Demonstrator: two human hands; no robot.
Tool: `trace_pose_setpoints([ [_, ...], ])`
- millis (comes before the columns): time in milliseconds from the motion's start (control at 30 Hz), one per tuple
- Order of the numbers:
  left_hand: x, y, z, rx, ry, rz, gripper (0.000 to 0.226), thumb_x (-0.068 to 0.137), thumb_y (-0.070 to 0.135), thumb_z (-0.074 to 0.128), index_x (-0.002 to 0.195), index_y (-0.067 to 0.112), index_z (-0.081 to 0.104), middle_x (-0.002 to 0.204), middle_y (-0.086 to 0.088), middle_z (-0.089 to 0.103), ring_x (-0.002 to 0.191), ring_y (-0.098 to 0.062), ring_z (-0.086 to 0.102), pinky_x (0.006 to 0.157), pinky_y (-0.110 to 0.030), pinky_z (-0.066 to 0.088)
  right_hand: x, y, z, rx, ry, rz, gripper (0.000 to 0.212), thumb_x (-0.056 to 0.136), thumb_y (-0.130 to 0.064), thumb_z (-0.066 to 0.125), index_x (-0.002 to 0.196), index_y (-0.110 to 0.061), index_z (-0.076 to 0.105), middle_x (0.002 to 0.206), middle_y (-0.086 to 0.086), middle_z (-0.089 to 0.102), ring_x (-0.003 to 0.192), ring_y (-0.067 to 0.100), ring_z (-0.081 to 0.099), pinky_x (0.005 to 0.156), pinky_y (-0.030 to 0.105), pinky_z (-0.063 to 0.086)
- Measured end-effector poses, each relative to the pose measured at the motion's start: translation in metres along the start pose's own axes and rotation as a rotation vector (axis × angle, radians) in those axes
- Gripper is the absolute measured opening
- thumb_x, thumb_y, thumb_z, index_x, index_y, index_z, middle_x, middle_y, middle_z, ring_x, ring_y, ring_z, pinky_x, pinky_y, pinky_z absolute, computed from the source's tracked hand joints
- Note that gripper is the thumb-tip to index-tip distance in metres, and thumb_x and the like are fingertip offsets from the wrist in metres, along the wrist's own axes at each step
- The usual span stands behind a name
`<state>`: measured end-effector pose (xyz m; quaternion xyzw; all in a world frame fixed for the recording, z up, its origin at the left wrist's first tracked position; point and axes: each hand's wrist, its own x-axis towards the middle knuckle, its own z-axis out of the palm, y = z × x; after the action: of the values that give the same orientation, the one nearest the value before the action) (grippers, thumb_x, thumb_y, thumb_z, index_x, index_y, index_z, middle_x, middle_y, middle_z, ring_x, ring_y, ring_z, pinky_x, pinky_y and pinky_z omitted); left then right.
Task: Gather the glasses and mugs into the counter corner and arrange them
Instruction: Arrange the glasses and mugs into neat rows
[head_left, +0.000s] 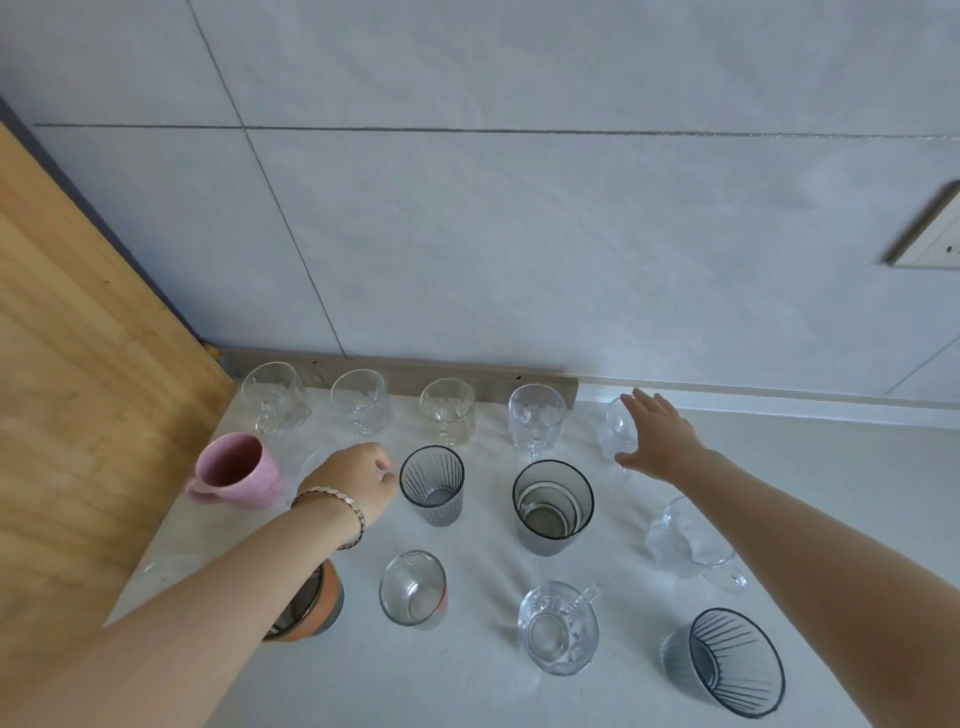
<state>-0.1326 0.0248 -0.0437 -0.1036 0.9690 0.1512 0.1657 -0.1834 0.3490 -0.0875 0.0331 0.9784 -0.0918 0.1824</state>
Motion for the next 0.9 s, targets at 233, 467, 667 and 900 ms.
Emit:
trace_pose_setpoints([
  [233, 0.008, -0.058, -0.017, -0.045, 0.015, 0.063, 0.025, 0.088, 0.019, 0.046, 0.106, 0.014, 0.062, 0.116, -0.007, 0.065, 0.107, -0.027, 0.059, 0.090, -0.031, 0.046, -0.052, -0.112, -0.007, 0.071, 0.027, -0.166, 0.042, 0.091, -0.022, 0.056, 0.132, -0.016, 0.051, 0.141, 0.002, 0.049, 0.132, 0.020, 0.044, 0.109, 0.030, 0.035],
  [467, 0.031, -0.168, -0.045, -0.028, 0.164, 0.091, 0.031, 0.082, 0.018, 0.051, 0.111, 0.014, 0.059, 0.120, -0.007, 0.056, 0.115, -0.030, 0.054, 0.095, -0.040, 0.048, -0.086, -0.252, 0.019, 0.153, 0.017, -0.213, 0.043, 0.091, -0.025, 0.058, 0.132, -0.017, 0.052, 0.139, 0.003, 0.049, 0.128, 0.021, 0.047, 0.106, 0.029, 0.036],
  [667, 0.045, -0.224, -0.043, -0.130, 0.026, 0.068, 0.063, 0.072, 0.020, 0.058, 0.131, 0.024, 0.036, 0.140, 0.001, 0.036, 0.118, -0.026, 0.053, 0.093, -0.036, 0.048, -0.068, -0.335, 0.063, 0.152, -0.066, -0.062, 0.082, 0.085, -0.036, 0.065, 0.149, -0.020, 0.016, 0.148, 0.011, 0.030, 0.134, 0.032, 0.037, 0.109, 0.042, 0.037],
  [900, 0.069, -0.224, -0.041, -0.063, -0.086, 0.077, 0.079, 0.074, 0.029, 0.061, 0.142, 0.031, 0.020, 0.143, -0.001, 0.036, 0.116, -0.030, 0.055, 0.097, -0.041, 0.048, -0.044, -0.362, 0.093, 0.287, -0.065, 0.232, 0.098, 0.076, -0.057, 0.066, 0.149, -0.020, 0.012, 0.144, 0.011, 0.032, 0.130, 0.034, 0.043, 0.102, 0.043, 0.042],
])
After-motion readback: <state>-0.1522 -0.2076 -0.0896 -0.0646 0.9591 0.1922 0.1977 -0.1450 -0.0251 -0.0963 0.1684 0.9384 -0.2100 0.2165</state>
